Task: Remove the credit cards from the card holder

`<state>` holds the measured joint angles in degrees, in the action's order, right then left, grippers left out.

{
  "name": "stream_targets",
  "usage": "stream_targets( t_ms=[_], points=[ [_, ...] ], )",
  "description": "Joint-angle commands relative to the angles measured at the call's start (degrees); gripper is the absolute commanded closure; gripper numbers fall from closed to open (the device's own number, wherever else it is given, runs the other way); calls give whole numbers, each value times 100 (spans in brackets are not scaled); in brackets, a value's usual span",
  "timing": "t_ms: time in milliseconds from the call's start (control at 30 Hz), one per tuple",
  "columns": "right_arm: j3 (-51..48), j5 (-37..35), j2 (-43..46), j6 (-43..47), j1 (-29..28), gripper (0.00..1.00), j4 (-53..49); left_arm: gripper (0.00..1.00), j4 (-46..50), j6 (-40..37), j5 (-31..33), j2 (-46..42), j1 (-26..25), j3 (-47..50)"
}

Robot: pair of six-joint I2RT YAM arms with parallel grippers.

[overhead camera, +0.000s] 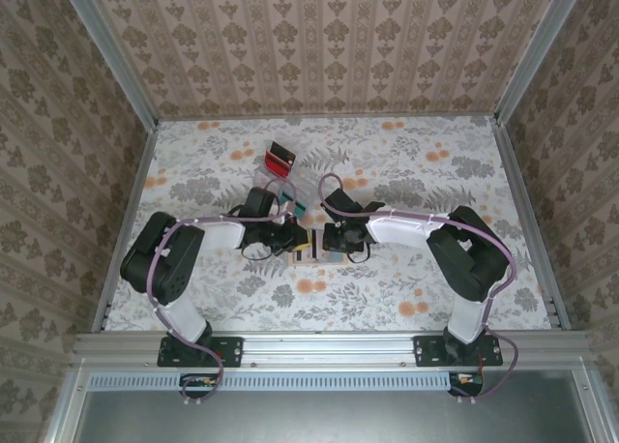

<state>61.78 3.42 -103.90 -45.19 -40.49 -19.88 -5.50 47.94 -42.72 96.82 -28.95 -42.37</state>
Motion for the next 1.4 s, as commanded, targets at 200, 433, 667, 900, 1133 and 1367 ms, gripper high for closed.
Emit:
stream_targets(
  t_ms=[200,433,667,900,1133,1367],
  points=[
    [-471,959,855,231,206,62,1206,100,577,-607,-132,-808,654,255],
    [-1019,1908,1078,-411,462,48,2553,100,671,-512,-62,-1288,744,312],
    [-1436,2323,883,-1330,489,44,3515,100,251,-16,-235,-1406,755,439],
    [-1640,2611,767,-2080,489,26,4564,100,-224,479,-507,-1463,799,349],
    [-1857,2548,526,-2859,489,23,5517,100,-625,936,-685,-1532,873,317],
    [-2018,2566,474,-3083,498,24,6048,100,-856,1250,-659,-1605,956,307]
  ],
)
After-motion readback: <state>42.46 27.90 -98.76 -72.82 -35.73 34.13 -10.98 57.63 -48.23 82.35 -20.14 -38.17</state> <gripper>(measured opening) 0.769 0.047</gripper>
